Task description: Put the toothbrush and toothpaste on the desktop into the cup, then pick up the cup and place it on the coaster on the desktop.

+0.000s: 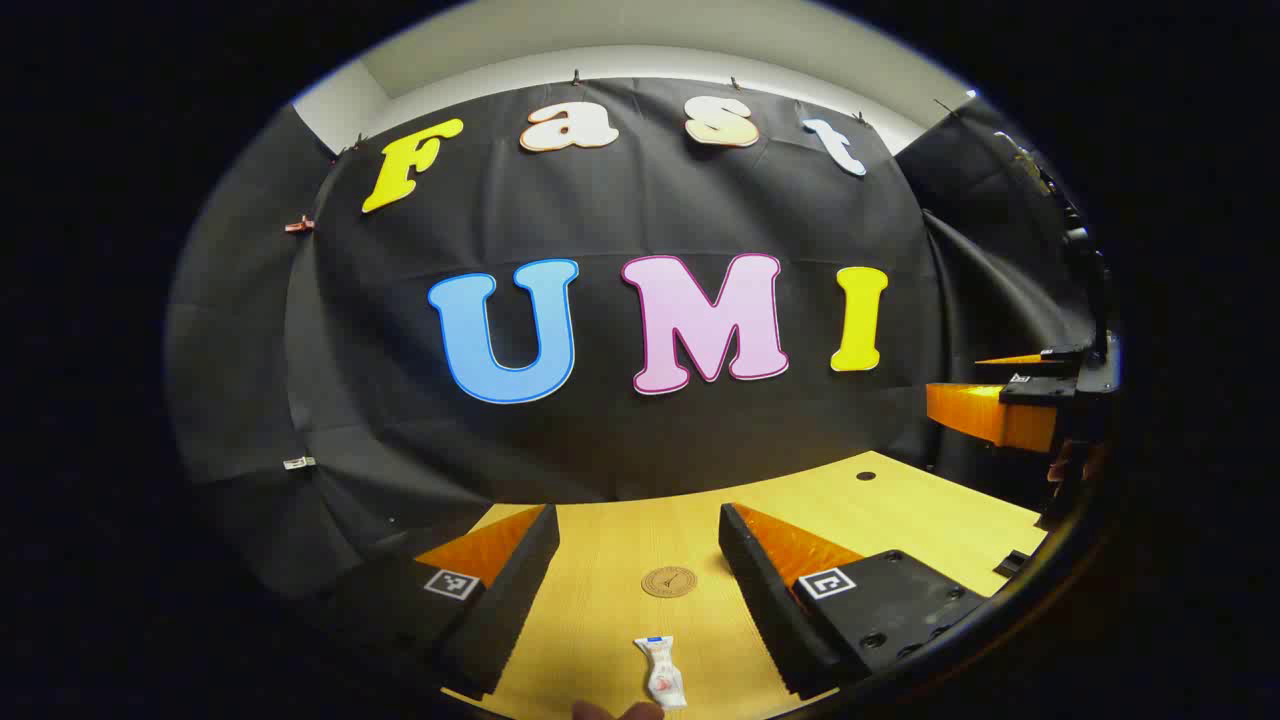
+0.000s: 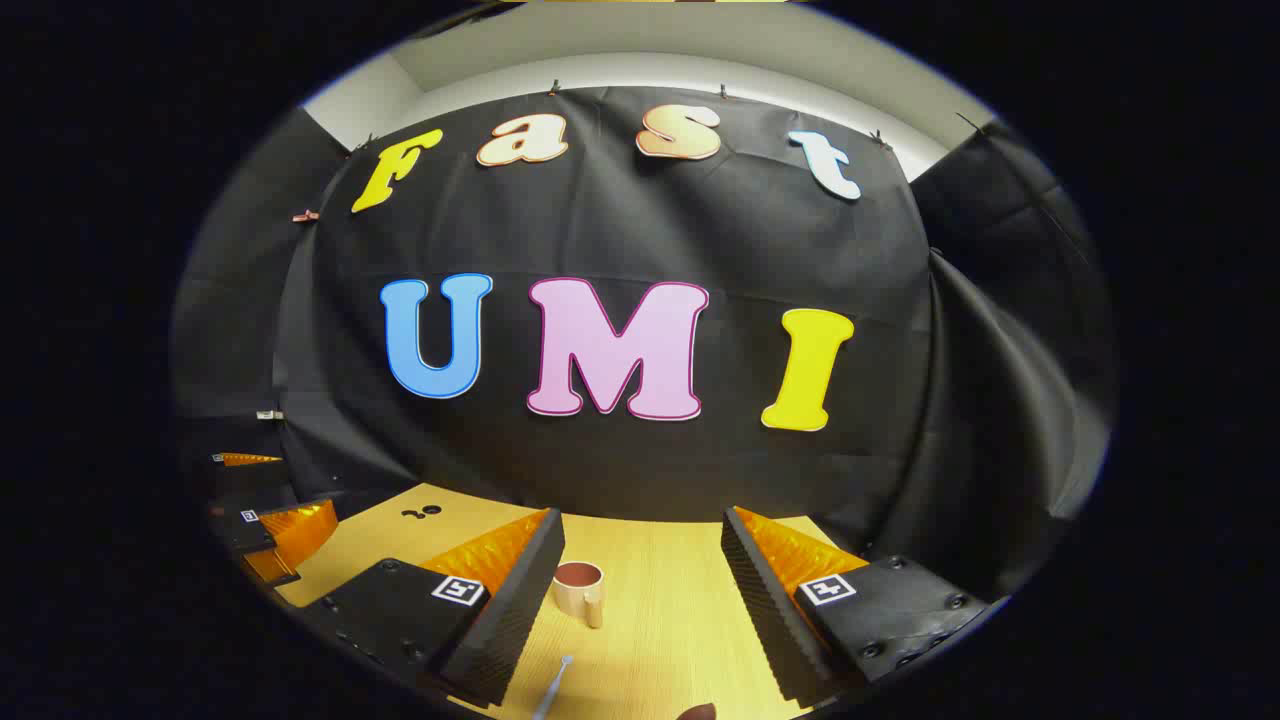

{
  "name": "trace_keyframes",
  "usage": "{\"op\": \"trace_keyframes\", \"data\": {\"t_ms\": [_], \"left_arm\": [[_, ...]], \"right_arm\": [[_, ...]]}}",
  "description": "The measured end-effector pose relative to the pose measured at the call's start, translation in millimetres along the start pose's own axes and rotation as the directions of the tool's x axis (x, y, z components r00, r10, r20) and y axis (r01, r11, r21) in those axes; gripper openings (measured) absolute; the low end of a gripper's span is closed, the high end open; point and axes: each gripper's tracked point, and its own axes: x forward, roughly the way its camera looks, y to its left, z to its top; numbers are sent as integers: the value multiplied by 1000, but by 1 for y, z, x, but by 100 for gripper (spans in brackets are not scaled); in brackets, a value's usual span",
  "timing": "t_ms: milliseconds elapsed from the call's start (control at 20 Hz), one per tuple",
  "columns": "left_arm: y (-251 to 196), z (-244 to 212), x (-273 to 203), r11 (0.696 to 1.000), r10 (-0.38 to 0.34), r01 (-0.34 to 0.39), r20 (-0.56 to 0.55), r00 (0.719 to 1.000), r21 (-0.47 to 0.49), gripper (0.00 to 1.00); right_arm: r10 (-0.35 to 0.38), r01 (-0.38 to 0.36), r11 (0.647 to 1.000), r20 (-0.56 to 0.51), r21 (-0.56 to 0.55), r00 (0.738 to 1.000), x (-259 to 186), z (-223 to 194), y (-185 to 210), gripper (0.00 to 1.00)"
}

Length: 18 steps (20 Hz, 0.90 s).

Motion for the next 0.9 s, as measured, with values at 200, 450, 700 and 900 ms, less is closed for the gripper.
{"op": "trace_keyframes", "data": {"t_ms": [200,450,700,900], "left_arm": [[-4,-1,1,1000,-3,3,0,1000,6,100],[-5,-2,0,1000,1,-1,-5,1000,4,100],[-5,-3,-1,1000,6,-6,-8,1000,7,99],[-9,-8,0,1000,2,-2,-20,1000,3,99]], "right_arm": [[10,-10,1000,1,-3,1000,-3,0,4,97],[2,-2,1000,0,0,1000,-4,0,-2,97],[0,0,1000,2,-1,1000,-3,0,-3,97],[-1,1,1000,-1,-1,1000,-4,0,-4,97]]}}
